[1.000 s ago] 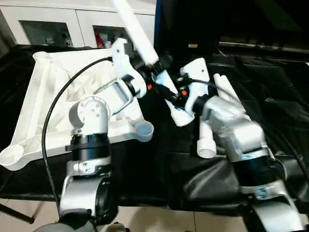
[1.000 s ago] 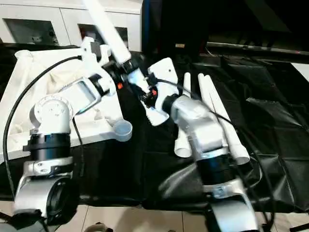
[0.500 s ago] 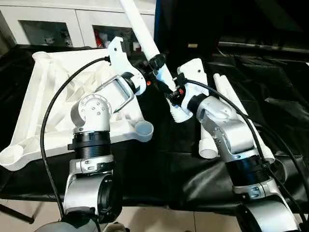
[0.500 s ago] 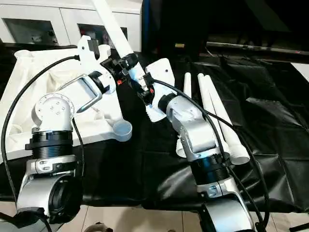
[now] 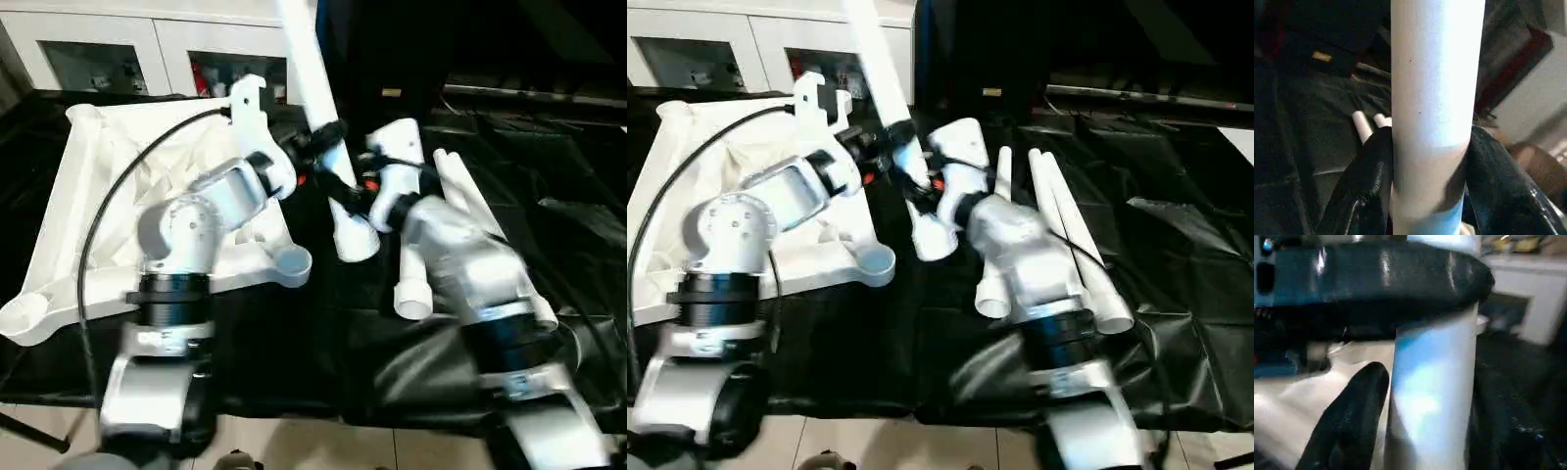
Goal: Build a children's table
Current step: Pick table leg
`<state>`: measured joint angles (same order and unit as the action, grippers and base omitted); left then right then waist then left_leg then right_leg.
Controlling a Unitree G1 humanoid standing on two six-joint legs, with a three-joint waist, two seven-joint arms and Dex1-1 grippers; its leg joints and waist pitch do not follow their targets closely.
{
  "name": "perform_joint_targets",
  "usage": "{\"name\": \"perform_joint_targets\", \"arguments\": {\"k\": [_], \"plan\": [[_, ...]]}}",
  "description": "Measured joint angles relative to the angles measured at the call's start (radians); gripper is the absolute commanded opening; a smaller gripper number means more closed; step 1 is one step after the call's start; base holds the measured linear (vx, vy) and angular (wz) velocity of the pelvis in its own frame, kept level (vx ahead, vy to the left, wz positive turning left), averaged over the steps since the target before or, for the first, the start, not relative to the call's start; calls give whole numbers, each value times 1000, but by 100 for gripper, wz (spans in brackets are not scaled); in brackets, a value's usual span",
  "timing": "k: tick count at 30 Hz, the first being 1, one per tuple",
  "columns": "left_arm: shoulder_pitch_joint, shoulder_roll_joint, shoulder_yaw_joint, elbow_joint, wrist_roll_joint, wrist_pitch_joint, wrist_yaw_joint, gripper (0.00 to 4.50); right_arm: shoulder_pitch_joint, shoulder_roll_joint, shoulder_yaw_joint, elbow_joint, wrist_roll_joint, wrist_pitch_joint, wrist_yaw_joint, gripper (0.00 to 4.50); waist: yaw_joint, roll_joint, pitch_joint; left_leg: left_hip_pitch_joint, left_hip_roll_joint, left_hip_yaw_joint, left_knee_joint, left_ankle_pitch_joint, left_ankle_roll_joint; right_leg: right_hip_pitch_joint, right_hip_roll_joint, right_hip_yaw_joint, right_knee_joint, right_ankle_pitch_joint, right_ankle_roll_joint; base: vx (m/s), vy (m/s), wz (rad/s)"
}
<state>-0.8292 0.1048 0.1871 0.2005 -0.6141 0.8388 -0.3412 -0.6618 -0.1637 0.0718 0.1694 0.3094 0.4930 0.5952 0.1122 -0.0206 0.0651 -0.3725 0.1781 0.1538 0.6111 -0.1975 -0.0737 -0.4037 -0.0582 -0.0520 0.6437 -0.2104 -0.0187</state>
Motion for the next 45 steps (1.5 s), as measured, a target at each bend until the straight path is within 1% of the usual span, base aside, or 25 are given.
{"name": "perform_joint_targets", "arguments": {"k": [3, 5, 6, 8, 10, 12, 15, 17, 18, 20, 24, 26, 27, 28, 34, 36, 38, 40, 41, 43, 44, 45], "plan": [[0, 52, -15, 0, -1, -4, -78, 188, 0, -65, -25, -38, 73, 75, 103, 312, 0, 0, 0, 1, 0, 0, 0, 0, 0, 0, 0, 0, 0, 0, 0, 0, 0, 0], [0, 72, -17, 2, -1, -9, -111, 188, 0, -87, -32, -48, 99, 107, 146, 312, 0, 0, 0, 1, 0, 0, 0, 0, 0, 0, 0, 0, 0, 0, 0, 0, 0, 0], [-1, 91, -28, 6, -3, -9, -150, 188, 0, -113, -32, -49, 123, 137, 185, 312, 1, 0, 0, 1, 0, 0, 0, 0, 0, 0, 0, 0, 0, 0, 0, 0, 0, 0], [-1, 118, -32, 10, -13, -9, -201, 188, 0, -153, -35, -49, 145, 170, 234, 312, 1, 0, 0, 1, 0, 0, 0, 0, 0, 0, 0, 0, 0, 0, 0, 0, 0, 0], [-4, 141, -30, 10, -35, -1, -259, 188, -1, -179, -41, -48, 172, 202, 280, 312, 1, 0, 0, 1, 0, 0, 0, 0, 0, 0, 0, 0, 0, 0, 0, 0, 0, 0], [-9, 144, -30, -6, -81, 24, -318, 188, -1, -197, -38, -48, 195, 234, 324, 312, 1, 0, 0, 0, 0, 0, 0, 0, 0, 0, 0, 0, 0, 0, 0, 0, 0, 0], [-11, 150, -40, -43, -113, 30, -394, 188, -2, -204, -21, -48, 206, 257, 359, 312, 1, -1, 0, 0, 0, 0, 0, 0, 0, 0, 0, 0, 1, 0, 0, 0, 0, 0], [-11, 155, -48, -63, -123, 30, -417, 188, -2, -205, -14, -48, 209, 262, 377, 312, 1, -1, 0, 1, 0, 0, 0, 0, 0, 0, 0, 0, 1, 0, 0, 0, 0, 0], [-11, 155, -49, -67, -128, 30, -422, 188, -3, -205, -8, -48, 209, 263, 384, 284, 1, -1, 0, 1, 0, 0, 0, 1, 0, 0, 0, 0, 1, 0, 0, 0, 0, 0], [-11, 155, -50, -67, -130, 30, -430, 188, -3, -205, -2, -48, 209, 267, 393, 277, 1, -1, 0, 1, 0, 0, 0, 1, 0, 0, 0, 0, 1, 0, -1, 0, 0, 0], [-11, 159, -52, -67, -130, 29, -448, 188, -4, -205, 2, -47, 230, 283, 406, 238, 1, -1, 0, 1, 0, 0, 0, 1, 0, 0, 0, 0, 1, 0, -1, 0, 0, 0], [-11, 159, -51, -66, -130, 29, -450, 188, -4, -205, 2, -47, 233, 286, 412, 231, 2, -1, 0, 1, 0, 0, 0, 1, 0, 0, 0, 0, 1, 0, -1, 0, 0, 0], [-11, 160, -52, -65, -130, 29, -450, 188, -5, -205, 4, -47, 233, 286, 413, 213, 2, -1, 0, 1, 0, 0, 0, 1, 0, 0, 0, 0, 1, 0, -1, 0, 0, 0], [-11, 160, -52, -65, -130, 29, -450, 188, -5, -205, 3, -47, 233, 286, 413, 206, 2, -1, 1, 1, 0, 0, 0, 1, 0, 0, 0, 0, 1, 0, -1, 0, 0, 0], [-11, 161, -53, -61, -130, 20, -450, 187, -5, -199, 4, -46, 229, 280, 409, 198, 2, -1, 1, 1, 0, 0, 0, 1, 0, 0, 0, 0, 1, 0, -1, 0, 0, 0], [-11, 161, -54, -58, -125, 11, -447, 257, -5, -194, 4, -43, 223, 270, 398, 197, 2, -1, 0, 1, 0, 0, 0, 1, 0, 0, 0, 0, 1, 0, -1, 0, 0, 0], [-16, 153, -54, -46, -105, -7, -418, 257, -5, -171, 4, -27, 200, 236, 358, 196, 1, -1, 0, 1, 0, 0, 0, 1, 0, 0, 0, 0, 2, 0, -1, 0, 0, 0], [-20, 138, -55, -29, -73, -31, -369, 286, -6, -155, 4, 0, 161, 208, 292, 196, 1, -1, 0, 1, 0, 0, 0, 1, 0, 0, 0, 0, 2, 0, -1, 0, 0, 0], [-20, 132, -55, -25, -56, -39, -344, 286, -6, -148, 3, 11, 146, 197, 263, 196, 1, -1, 0, 1, 0, 0, 0, 1, 0, 0, 0, 0, 2, 0, -1, 0, 0, 0], [-21, 118, -55, -24, -33, -42, -293, 306, -7, -129, 1, 26, 116, 171, 214, 196, 1, -1, 0, 1, 0, 0, 0, 1, 0, 0, 0, 0, 2, 0, -1, 0, 0, 0], [-25, 106, -56, -24, -20, -42, -261, 306, -7, -115, -3, 32, 108, 159, 187, 196, 1, -1, 1, 1, 0, 0, 0, 1, 0, 0, 0, 0, 1, 0, -1, 0, 0, 0], [-29, 73, -56, -24, -7, -41, -204, 306, -8, -88, -12, 38, 102, 149, 148, 196, 1, -1, 1, 0, 0, 0, 0, 1, 0, 0, 0, 0, 1, 0, -1, 0, 0, 0]]}}
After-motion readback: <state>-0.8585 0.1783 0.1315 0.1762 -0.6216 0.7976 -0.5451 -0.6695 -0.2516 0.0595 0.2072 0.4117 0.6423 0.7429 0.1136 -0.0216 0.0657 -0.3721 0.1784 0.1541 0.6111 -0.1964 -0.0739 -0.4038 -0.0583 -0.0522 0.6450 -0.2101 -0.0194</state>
